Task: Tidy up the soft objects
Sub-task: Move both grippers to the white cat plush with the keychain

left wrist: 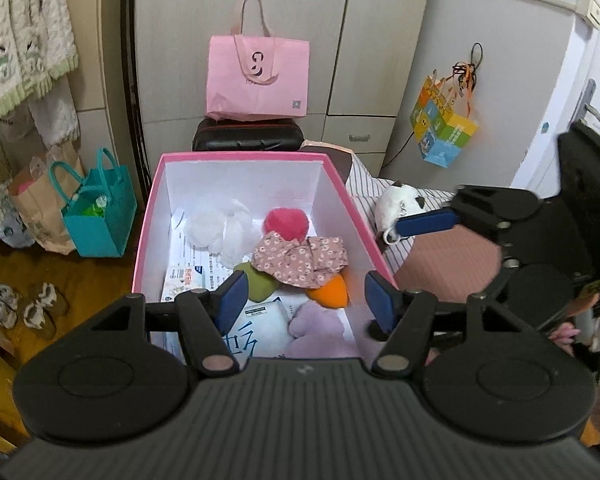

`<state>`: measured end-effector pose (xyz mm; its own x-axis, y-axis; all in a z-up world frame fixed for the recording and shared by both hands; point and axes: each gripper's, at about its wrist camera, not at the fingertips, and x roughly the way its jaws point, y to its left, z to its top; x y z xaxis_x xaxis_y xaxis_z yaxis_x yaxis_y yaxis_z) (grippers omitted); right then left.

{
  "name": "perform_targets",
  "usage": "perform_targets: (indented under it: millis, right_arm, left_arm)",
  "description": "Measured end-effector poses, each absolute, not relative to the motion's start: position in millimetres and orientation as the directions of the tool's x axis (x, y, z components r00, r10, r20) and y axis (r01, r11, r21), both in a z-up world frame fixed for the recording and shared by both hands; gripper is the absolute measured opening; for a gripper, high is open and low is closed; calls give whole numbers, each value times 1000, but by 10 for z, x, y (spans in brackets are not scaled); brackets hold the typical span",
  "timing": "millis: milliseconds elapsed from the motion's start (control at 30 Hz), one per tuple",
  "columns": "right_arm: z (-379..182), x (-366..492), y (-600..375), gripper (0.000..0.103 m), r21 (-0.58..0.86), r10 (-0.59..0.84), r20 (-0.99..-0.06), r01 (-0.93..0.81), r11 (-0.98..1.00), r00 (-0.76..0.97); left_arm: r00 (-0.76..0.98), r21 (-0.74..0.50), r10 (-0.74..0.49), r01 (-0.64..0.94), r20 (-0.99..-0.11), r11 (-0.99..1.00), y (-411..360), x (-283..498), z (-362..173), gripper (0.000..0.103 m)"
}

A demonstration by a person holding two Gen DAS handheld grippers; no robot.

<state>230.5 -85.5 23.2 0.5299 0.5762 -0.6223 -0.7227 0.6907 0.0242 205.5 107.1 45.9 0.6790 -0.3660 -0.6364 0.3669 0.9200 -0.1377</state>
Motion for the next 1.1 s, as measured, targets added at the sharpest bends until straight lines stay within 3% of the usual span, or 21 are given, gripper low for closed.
perform_targets:
  millis: [300, 600, 833, 1100]
  right_arm:
    - [348, 1876, -1698, 101, 18, 559, -530, -651, 759, 637]
    - [181, 1828, -2251, 101, 63, 515, -532, -575, 816, 672]
    - [45, 1931, -2436, 94, -17, 486, -527, -580, 814, 697]
    - [-207, 2319, -2499, 94, -64, 494, -516, -606, 793, 700]
  left_arm:
    - [670, -141, -434, 445, -602, 884, 575, 1880, 613, 64]
    - [653, -208, -525, 501, -546, 840, -41, 1894, 555, 64]
    - [705, -198, -490, 458, -513, 867, -527, 1976, 348, 63]
    - [755, -211, -388, 326, -528, 922, -907, 2363, 22, 62]
